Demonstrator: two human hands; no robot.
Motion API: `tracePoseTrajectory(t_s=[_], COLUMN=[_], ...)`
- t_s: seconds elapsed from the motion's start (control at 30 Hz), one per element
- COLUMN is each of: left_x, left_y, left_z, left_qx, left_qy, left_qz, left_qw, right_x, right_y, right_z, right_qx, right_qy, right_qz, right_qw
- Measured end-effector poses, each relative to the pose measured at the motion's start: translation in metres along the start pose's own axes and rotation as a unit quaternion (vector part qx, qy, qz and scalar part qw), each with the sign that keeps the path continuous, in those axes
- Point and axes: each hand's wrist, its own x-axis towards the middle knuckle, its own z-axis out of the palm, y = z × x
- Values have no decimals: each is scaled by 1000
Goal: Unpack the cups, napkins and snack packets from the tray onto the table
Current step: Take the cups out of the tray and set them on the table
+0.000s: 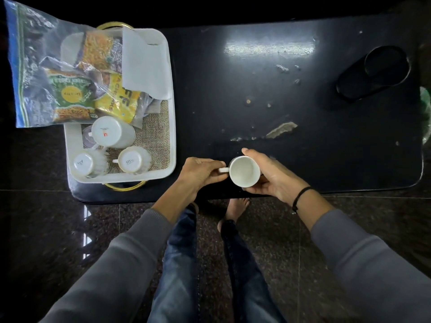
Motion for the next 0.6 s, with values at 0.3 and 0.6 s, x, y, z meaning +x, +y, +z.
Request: tracePoseTrajectory(t_s=[0.3, 0.6], left_x=[-9, -46], left_y=[3, 47], left_z=[1, -36], left_qx=[250, 361], left_qy=[32, 145], left_qz=[70, 218], left_qw=[965, 895], right_x=[-21, -36], right_y=[-19, -70], right_z=[1, 53], right_qx=[-283, -295], right_qy=[163, 176], right_qz=[-114, -298], right_qw=[938, 891])
